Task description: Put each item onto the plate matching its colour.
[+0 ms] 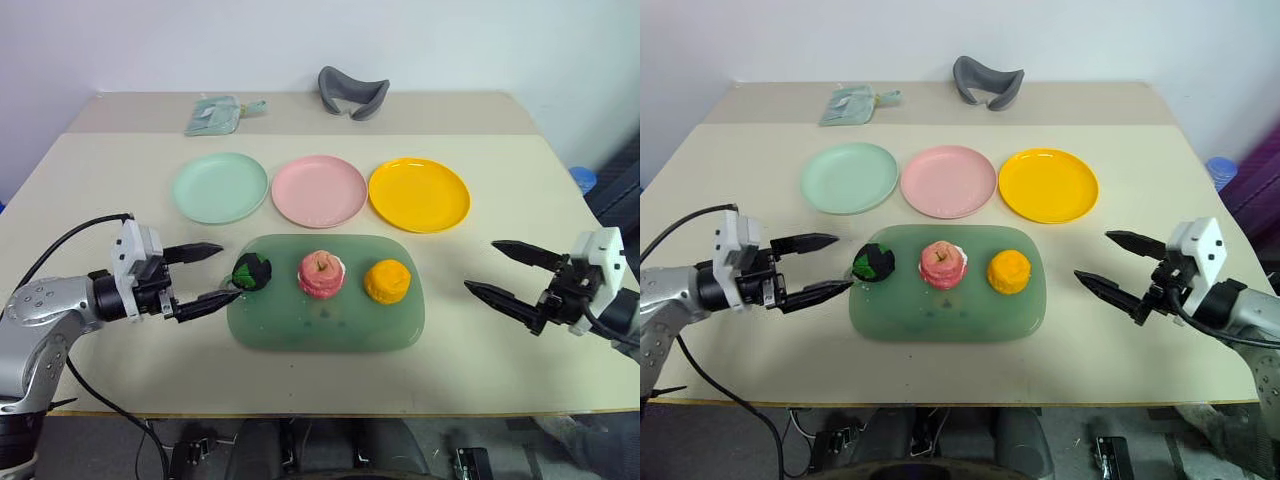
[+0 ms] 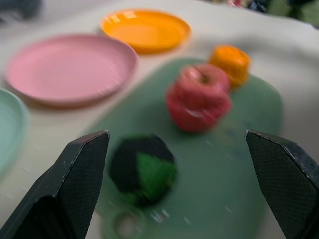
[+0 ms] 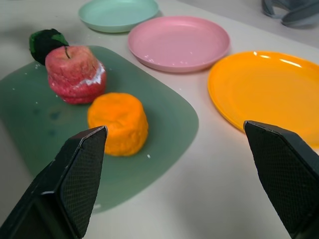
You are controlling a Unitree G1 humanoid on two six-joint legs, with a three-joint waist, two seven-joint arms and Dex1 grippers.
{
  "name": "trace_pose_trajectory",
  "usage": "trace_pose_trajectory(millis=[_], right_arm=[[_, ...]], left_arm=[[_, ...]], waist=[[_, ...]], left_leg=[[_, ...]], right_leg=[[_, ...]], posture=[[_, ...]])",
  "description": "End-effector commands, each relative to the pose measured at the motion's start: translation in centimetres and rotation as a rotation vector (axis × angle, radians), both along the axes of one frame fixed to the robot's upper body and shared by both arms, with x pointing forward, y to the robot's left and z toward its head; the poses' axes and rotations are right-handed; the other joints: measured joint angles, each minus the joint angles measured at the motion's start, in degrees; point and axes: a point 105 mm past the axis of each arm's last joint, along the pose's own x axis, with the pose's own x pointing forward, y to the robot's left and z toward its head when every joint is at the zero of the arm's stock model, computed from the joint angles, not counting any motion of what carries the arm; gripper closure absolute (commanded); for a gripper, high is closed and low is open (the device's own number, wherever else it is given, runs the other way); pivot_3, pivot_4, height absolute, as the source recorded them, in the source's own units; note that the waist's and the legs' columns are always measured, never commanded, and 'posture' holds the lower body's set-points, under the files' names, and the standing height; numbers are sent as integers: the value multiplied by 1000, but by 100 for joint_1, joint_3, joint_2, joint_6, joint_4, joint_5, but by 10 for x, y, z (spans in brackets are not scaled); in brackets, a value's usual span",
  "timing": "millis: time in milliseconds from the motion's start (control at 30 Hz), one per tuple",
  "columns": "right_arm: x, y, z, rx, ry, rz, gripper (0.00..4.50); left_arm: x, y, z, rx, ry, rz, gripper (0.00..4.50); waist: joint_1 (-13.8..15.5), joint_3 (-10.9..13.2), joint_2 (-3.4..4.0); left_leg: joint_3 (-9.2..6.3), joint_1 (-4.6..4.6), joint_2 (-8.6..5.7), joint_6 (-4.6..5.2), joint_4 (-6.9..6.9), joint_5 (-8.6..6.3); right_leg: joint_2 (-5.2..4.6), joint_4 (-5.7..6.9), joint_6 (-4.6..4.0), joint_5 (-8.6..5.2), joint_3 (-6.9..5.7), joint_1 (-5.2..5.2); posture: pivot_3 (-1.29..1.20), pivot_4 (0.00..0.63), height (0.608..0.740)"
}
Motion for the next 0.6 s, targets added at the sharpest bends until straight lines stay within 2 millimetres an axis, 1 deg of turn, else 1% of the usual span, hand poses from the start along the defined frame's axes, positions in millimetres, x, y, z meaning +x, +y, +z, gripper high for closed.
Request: trace_pose_trajectory(millis=[33,200,300,367,500,600], right_arm=[[-3,-1,11,-14,-31,8,21],[-3,-1,11,-15,-37,12,21],[-1,1,12,-13,-45,15,21],[0,3,12,-9,-50,17,21],[2,12,11,10,-54,61,21],[6,26,15,15,-70,133,21]], left_arm=[[-2,2,16,5,-67,-9,0],[5,2,25,-4,-109,14,0],[14,5,24,52,-187,63,0],[16,4,24,59,-209,67,0],[13,-4,29,7,-199,11,0],[14,-9,30,-16,-164,-11,0]], waist=[[0,0,0],[17,0,0],[10,0,0],[11,0,0],[6,0,0],[6,0,0]], left_leg=[[-1,0,0,0,0,0],[-8,-1,-2,0,2,0],[-9,-2,-3,1,2,0],[-10,-1,-3,1,2,0],[-10,-2,-3,1,2,0],[-11,-2,-3,1,3,0]], right_leg=[[0,-1,0,0,-1,2],[-3,-3,-1,0,-8,8],[-3,-4,-1,0,-9,10],[-3,-4,-1,0,-9,10],[-2,-4,0,0,-11,10],[-1,-3,0,0,-12,10]], posture=[[0,150,740],[0,150,740],[0,150,740],[0,150,740],[0,150,740],[0,150,740]])
